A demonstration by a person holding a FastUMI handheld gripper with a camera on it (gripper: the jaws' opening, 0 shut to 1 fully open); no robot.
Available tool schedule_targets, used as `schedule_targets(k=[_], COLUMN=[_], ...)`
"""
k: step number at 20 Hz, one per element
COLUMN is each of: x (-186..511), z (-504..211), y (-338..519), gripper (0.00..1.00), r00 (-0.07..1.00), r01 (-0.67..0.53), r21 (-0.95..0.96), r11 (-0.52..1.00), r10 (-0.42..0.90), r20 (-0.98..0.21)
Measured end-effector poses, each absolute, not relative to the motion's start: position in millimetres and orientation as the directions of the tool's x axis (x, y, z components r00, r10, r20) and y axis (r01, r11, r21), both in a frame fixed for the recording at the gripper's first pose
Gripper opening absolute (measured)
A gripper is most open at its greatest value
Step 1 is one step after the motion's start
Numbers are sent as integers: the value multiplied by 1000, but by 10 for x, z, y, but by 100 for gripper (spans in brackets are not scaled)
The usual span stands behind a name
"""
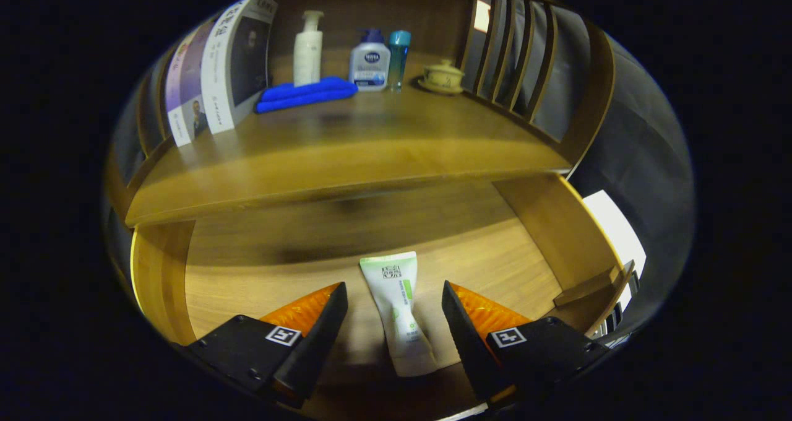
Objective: Pull open the drawer, take out the items inside it, and place them on the countertop above the cabinet.
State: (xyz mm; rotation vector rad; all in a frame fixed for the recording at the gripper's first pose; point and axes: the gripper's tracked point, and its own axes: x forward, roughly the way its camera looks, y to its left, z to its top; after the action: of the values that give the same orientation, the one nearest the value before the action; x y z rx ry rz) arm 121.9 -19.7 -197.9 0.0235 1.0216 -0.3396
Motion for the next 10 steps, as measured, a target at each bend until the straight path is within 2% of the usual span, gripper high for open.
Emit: schedule_targets(k=[2,6,8,10], x=[1173,1070,1025,1072], z=[-2059,-2185,-2291,-2324], y=[-231,-211,-165,-128], gripper=[87,87,76,66], r00=[418,327,271,283], r01=[315,348,331,341], r21=[-138,-115,-97,-65], r11=[939,930,939,938], r10=[-268,-235,-193,-168], r20=[-868,-915,-943,-944])
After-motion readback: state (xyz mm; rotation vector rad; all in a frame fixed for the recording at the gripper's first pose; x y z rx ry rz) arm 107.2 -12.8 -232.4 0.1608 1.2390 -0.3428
